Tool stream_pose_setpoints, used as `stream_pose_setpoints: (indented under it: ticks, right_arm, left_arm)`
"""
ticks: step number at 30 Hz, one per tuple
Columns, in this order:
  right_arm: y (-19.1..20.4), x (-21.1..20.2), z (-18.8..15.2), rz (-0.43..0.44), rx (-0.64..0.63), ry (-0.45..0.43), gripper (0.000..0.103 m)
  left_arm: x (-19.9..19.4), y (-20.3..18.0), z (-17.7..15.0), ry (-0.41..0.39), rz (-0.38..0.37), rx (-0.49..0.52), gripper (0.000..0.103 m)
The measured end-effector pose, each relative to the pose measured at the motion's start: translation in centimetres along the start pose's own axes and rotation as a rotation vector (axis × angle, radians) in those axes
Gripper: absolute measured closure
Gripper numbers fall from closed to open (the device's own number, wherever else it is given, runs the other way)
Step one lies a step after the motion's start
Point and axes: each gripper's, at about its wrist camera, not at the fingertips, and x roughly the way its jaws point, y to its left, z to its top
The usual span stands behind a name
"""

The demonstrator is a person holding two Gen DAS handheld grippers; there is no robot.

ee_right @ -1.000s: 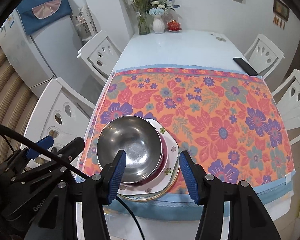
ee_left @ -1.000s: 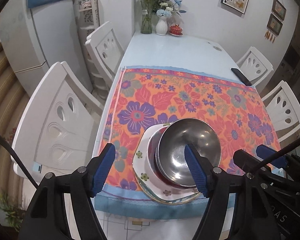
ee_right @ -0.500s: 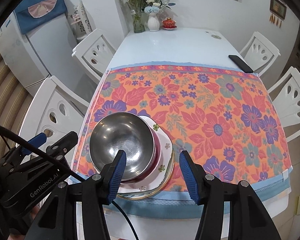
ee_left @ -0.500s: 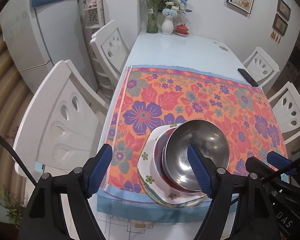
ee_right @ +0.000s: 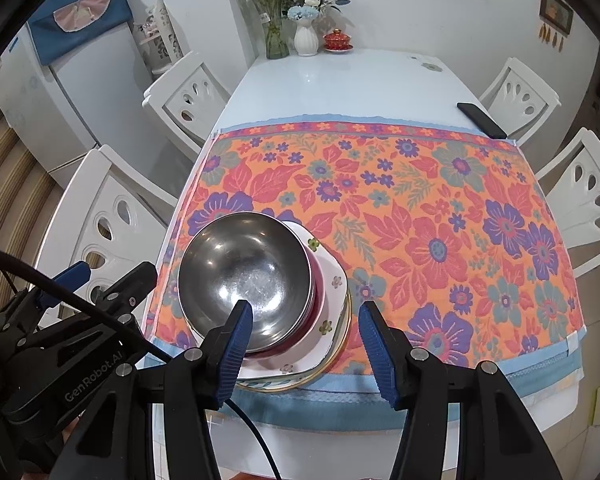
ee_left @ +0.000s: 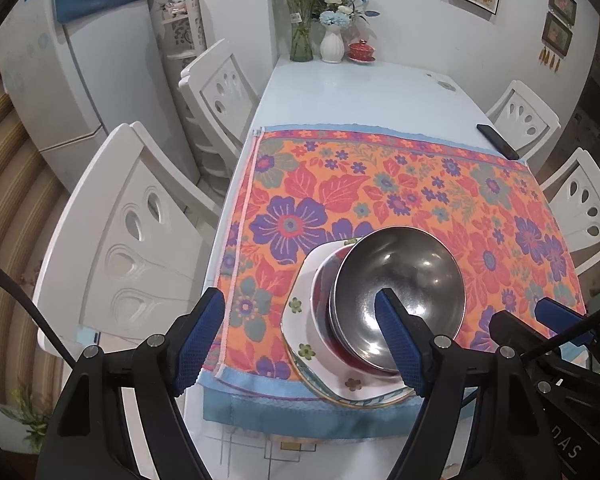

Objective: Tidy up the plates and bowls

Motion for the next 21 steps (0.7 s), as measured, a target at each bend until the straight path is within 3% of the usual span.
stream_pose_setpoints:
  ticks: [6,10,16,21]
  right_arm:
    - [0.0,0.0,-0.2,0.003,0.003,0.004,0.050]
    - [0.0,0.1,-0.5,0.002,0.005,0.012,0.050]
    - [-0.1,0.2,-0.6,-0.009,0.006,0.012,0.050]
    - [-0.3,0.4,-0.5,-0.022,0.002,0.021,0.050]
  left_arm:
    - [-0.1,-0.2,0.0,0.003,0.022,0.009,0.027]
    - [0.3,-0.1,-0.1,0.033,0.156,0.001,0.027]
    - [0.8,0.2,-0.5,0.058,0.115,-0.005,0.027]
    - [0.9,-0.2,-0.4,0.057,0.153,0.015,0.027]
